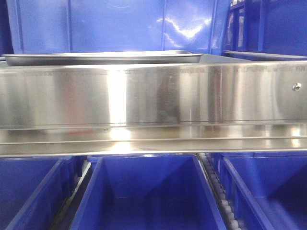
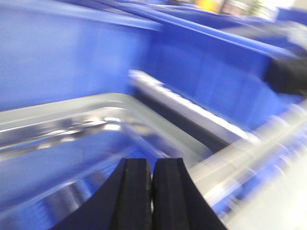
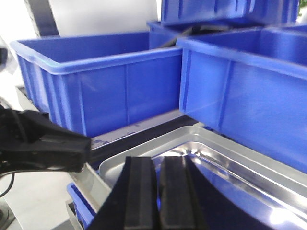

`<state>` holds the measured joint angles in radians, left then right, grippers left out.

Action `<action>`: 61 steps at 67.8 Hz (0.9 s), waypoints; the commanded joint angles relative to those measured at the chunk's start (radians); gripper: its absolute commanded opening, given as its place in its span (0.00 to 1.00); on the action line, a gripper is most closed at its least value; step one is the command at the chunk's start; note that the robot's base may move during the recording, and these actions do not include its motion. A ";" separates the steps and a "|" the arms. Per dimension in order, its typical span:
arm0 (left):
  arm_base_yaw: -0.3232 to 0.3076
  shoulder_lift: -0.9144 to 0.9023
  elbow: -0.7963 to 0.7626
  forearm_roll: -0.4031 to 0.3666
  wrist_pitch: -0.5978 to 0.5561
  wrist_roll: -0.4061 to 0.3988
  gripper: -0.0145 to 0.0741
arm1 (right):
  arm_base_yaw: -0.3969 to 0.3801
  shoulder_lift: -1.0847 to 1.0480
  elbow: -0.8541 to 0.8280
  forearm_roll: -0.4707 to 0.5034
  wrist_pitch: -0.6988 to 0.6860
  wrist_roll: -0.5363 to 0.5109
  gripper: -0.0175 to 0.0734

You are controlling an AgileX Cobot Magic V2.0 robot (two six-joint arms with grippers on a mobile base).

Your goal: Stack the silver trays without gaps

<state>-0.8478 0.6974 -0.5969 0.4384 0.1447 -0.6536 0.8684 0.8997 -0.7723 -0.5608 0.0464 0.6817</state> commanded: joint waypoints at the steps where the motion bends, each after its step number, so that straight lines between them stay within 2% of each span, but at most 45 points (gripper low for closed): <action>1: -0.050 -0.043 0.003 0.024 -0.020 0.007 0.15 | 0.000 -0.088 0.052 -0.017 -0.020 -0.005 0.17; 6: -0.072 -0.081 0.003 0.025 -0.010 0.007 0.15 | 0.000 -0.159 0.090 -0.017 -0.020 -0.005 0.17; 14: -0.072 -0.153 0.003 0.030 -0.003 0.007 0.15 | 0.000 -0.252 0.119 -0.017 -0.010 -0.005 0.17; 23: -0.070 -0.218 0.003 0.088 -0.003 0.007 0.15 | 0.000 -0.323 0.121 -0.017 -0.004 -0.005 0.17; 61: -0.070 -0.232 0.003 0.088 -0.003 0.007 0.15 | 0.000 -0.334 0.121 -0.017 -0.005 -0.005 0.17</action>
<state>-0.9144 0.4715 -0.5937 0.5183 0.1527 -0.6498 0.8684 0.5706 -0.6535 -0.5631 0.0483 0.6817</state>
